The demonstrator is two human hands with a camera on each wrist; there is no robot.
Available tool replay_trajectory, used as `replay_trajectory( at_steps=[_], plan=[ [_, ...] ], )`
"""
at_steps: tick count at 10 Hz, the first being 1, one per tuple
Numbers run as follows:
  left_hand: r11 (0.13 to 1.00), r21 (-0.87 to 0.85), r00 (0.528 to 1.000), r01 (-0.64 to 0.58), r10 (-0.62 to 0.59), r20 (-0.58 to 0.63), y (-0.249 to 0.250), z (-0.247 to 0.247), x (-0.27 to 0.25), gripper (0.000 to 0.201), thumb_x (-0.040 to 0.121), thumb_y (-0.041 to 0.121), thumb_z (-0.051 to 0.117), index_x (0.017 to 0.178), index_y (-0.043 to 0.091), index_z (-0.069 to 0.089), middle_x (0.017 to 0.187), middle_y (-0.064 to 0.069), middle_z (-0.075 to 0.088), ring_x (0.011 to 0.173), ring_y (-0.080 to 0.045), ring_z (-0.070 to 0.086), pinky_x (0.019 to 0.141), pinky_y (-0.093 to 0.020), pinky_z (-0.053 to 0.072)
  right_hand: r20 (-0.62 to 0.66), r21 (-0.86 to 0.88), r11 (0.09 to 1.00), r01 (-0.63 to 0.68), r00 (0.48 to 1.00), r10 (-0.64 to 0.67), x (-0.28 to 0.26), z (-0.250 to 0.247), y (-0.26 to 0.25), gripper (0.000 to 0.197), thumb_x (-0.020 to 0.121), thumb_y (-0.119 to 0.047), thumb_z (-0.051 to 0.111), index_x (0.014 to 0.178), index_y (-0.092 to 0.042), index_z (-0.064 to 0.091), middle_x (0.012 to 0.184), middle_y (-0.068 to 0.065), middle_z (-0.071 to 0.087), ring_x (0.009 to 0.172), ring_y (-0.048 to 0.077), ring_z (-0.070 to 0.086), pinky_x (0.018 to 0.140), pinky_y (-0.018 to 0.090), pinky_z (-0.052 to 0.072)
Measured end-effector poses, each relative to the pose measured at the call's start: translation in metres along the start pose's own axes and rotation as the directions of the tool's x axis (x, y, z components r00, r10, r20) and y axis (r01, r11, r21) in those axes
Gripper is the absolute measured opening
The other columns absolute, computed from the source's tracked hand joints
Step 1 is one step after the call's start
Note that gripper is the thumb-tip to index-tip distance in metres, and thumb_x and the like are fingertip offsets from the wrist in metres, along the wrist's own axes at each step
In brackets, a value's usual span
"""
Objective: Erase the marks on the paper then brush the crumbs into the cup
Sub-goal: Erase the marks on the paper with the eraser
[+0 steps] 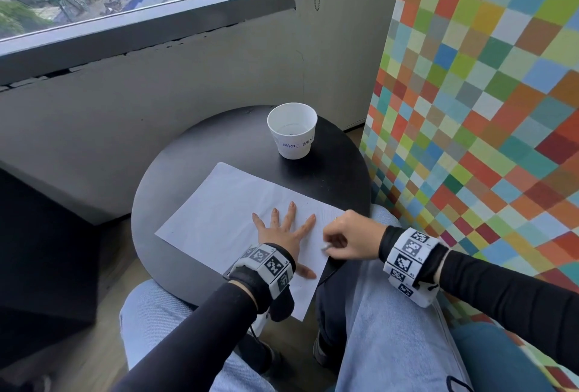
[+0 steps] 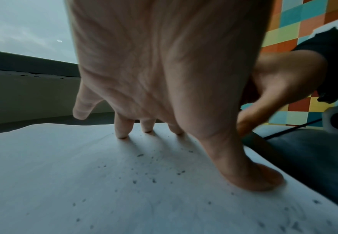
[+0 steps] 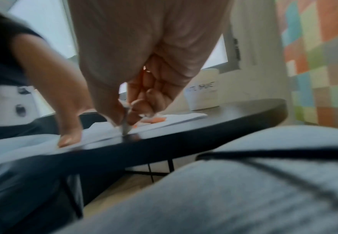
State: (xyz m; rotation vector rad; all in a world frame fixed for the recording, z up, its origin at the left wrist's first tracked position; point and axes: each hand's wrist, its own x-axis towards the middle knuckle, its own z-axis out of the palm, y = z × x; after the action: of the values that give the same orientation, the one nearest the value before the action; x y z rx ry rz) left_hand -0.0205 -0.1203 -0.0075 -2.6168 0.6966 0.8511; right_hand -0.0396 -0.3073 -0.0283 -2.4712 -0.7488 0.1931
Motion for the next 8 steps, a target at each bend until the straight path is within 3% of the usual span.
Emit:
replay_trajectory(
  at_steps=[1,2,4,5,6,7,8],
  plan=[
    [1.0,0.005,1.0,0.001,-0.001,-0.006,0.0,0.0,0.0,0.122,0.072,0.08,0.06,0.149,0.042,-0.026,0.16,-0.007,-0.03,0.15,-0.04,-0.012,0.111,-0.074,0.003,0.021,0.016,1.0,-0.005,1.0,0.005,0.0,0.0,0.001,0.022,0.079,-0.024,0.068,0.062,-0.015,0.057,0.054,-0.01,0.049,0.052,0.007,0.044,0.056,0.012,0.035],
    [1.0,-0.002,1.0,0.002,-0.002,0.005,0.0,-0.002,0.001,0.122,0.072,0.079,0.061,0.149,0.042,-0.027,0.16,-0.006,-0.031,0.15,-0.04,-0.012,0.111,-0.074,0.002,-0.13,-0.021,0.995,-0.099,0.987,0.095,0.004,-0.009,0.011,0.031,0.078,-0.022,0.066,0.057,-0.021,0.044,0.05,-0.013,0.041,0.05,0.011,0.043,0.056,0.024,0.039],
    [1.0,0.006,1.0,0.005,-0.005,0.003,0.001,-0.001,0.0,0.123,0.071,0.08,0.061,0.149,0.042,-0.027,0.16,-0.006,-0.03,0.15,-0.04,-0.012,0.11,-0.075,0.002,0.009,0.022,1.0,-0.02,1.0,0.02,0.001,-0.003,0.004,0.023,0.079,-0.023,0.069,0.062,-0.013,0.057,0.053,-0.009,0.051,0.051,0.008,0.047,0.055,0.015,0.038],
    [1.0,-0.006,1.0,0.0,0.0,0.006,-0.001,-0.001,0.0,0.124,0.071,0.079,0.063,0.149,0.043,-0.026,0.16,-0.006,-0.031,0.149,-0.041,-0.013,0.11,-0.075,0.001,-0.116,0.002,0.996,-0.093,0.989,0.093,0.003,-0.012,0.014,0.027,0.078,-0.021,0.068,0.057,-0.016,0.05,0.051,-0.012,0.044,0.049,0.01,0.046,0.054,0.022,0.039],
    [1.0,-0.021,1.0,0.004,-0.004,0.01,0.002,-0.002,0.002,0.121,0.07,0.081,0.061,0.149,0.046,-0.025,0.16,-0.008,-0.029,0.148,-0.046,-0.013,0.11,-0.075,-0.001,-0.11,0.025,0.999,-0.045,0.993,0.047,0.001,-0.007,0.01,0.03,0.078,-0.02,0.069,0.059,-0.024,0.046,0.05,-0.016,0.041,0.05,0.006,0.044,0.055,0.019,0.039],
    [0.998,-0.043,0.999,0.036,-0.036,-0.006,0.008,-0.004,0.004,0.106,0.077,0.083,0.05,0.148,0.05,-0.023,0.162,-0.01,-0.025,0.146,-0.051,-0.011,0.111,-0.074,-0.001,-0.01,0.076,0.997,0.009,1.0,-0.008,-0.001,-0.003,0.005,0.023,0.079,-0.022,0.07,0.063,-0.021,0.054,0.052,-0.015,0.045,0.05,0.005,0.046,0.055,0.012,0.038],
    [0.997,-0.04,0.997,0.073,-0.074,-0.014,0.015,-0.009,0.007,0.096,0.082,0.081,0.043,0.147,0.052,-0.022,0.163,-0.012,-0.02,0.144,-0.056,-0.008,0.111,-0.071,-0.001,-0.087,0.06,0.997,-0.046,0.995,0.051,0.002,-0.012,0.014,0.019,0.078,-0.025,0.068,0.064,-0.017,0.058,0.052,-0.015,0.044,0.05,0.003,0.044,0.056,0.015,0.036]
  ],
)
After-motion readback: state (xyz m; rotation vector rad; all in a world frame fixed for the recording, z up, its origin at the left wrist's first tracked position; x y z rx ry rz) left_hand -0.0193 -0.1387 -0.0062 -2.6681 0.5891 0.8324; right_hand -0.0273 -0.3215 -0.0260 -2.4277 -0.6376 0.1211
